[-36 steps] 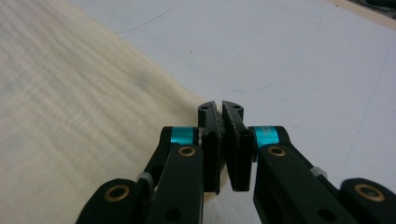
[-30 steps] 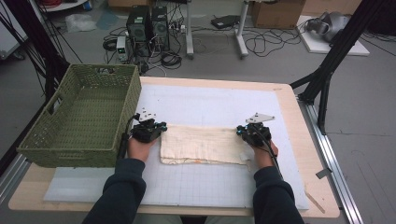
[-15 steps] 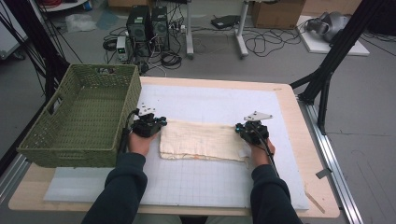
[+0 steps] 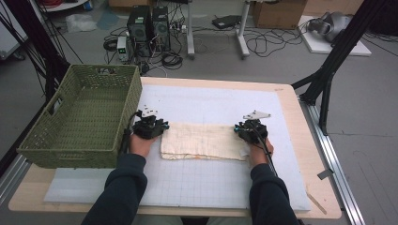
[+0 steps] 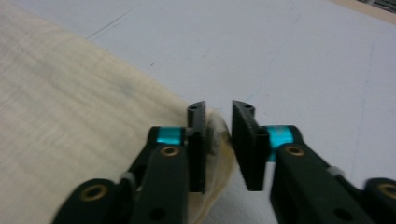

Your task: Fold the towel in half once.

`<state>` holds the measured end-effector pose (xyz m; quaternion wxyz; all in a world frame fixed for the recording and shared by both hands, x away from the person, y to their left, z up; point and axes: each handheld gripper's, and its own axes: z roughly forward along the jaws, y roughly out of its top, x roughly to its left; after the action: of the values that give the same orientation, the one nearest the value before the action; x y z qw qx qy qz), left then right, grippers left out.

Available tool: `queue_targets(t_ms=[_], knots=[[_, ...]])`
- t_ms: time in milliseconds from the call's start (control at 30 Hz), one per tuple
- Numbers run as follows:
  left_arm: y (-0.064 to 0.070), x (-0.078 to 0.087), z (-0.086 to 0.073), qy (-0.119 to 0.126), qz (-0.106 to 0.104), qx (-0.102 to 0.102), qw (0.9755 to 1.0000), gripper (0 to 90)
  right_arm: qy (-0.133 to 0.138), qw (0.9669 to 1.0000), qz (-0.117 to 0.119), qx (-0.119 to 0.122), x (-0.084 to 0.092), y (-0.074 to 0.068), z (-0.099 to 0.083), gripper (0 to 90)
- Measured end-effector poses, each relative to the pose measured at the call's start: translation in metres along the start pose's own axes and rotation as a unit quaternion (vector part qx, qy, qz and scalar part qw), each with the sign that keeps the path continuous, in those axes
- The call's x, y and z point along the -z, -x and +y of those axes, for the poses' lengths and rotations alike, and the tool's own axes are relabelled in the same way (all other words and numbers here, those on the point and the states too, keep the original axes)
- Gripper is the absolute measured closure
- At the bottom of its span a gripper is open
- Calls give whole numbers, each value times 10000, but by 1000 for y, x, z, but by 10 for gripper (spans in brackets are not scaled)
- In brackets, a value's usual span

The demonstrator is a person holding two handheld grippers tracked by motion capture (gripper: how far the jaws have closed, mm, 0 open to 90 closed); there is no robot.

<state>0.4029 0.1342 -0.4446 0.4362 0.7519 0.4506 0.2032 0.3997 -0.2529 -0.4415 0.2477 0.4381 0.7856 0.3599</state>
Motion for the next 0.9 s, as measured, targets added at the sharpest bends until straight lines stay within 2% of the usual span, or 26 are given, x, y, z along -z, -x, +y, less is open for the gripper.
queue_targets(t_ms=[100,133,200,267,367,500,600,700,900], knots=[[1,7,0,-57,-83,127,9999,476,132,9999,27,-102,9,3,2,580],[2,8,0,-56,-88,136,9999,434,180,9997,63,-129,12,3,2,569],[6,13,-2,-5,-113,72,9999,395,255,9994,162,-173,20,4,3,538],[9,17,-4,-8,-228,38,9997,379,362,9990,246,-132,28,2,3,528],[12,24,-11,-3,-420,122,9990,381,418,9987,299,22,39,-1,2,514],[17,32,-17,-23,-545,72,9985,415,443,9982,391,91,52,-5,-5,502],[20,39,-18,-177,-638,29,9978,423,440,9979,468,103,62,-8,-13,494],[24,47,-21,-55,-625,-37,9980,461,434,9978,488,115,69,-10,-21,494],[26,54,-29,-187,-643,-32,9978,479,453,9976,518,125,81,-11,-34,493]])
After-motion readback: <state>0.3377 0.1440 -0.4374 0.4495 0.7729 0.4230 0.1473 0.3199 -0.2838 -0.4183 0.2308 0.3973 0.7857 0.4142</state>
